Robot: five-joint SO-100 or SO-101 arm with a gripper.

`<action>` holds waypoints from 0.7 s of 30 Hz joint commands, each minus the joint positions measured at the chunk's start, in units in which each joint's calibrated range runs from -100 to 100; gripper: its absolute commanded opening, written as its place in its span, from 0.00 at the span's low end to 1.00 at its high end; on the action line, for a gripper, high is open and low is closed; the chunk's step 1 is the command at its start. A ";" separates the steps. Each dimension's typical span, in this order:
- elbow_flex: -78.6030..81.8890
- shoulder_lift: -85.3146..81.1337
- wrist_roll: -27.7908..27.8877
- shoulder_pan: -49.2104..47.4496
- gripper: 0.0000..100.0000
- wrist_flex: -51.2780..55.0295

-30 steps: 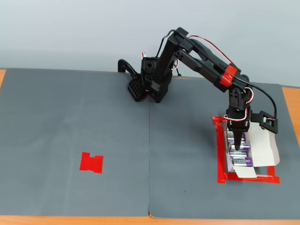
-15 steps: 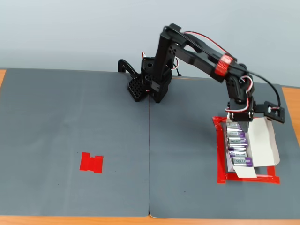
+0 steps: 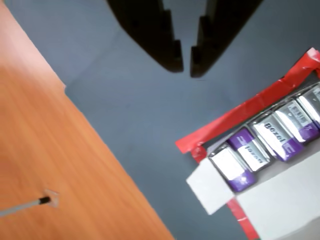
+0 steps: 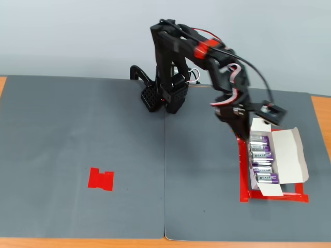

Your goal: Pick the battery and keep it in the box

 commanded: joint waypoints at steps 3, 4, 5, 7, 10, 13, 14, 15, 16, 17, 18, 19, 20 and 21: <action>7.42 -14.21 -0.14 8.20 0.02 -0.38; 9.05 -16.33 -0.14 9.62 0.02 -0.38; 10.77 -18.37 -0.14 11.04 0.02 -0.38; 14.30 -22.44 -0.14 13.80 0.02 -0.38; 20.09 -28.45 -0.14 17.83 0.02 -0.38; 26.15 -34.90 -0.82 21.41 0.02 -0.47; 27.96 -37.10 -1.65 22.38 0.02 -0.47; 29.76 -39.31 -2.43 23.42 0.02 -0.47; 31.66 -41.34 -3.16 24.17 0.02 -0.47; 33.56 -43.29 -3.73 24.84 0.02 -0.47; 35.55 -45.24 -3.99 25.29 0.02 -0.47; 37.45 -46.94 -4.15 25.66 0.02 -0.47; 39.62 -48.63 -4.15 25.81 0.02 -0.47; 41.61 -50.24 -4.15 26.03 0.02 -0.47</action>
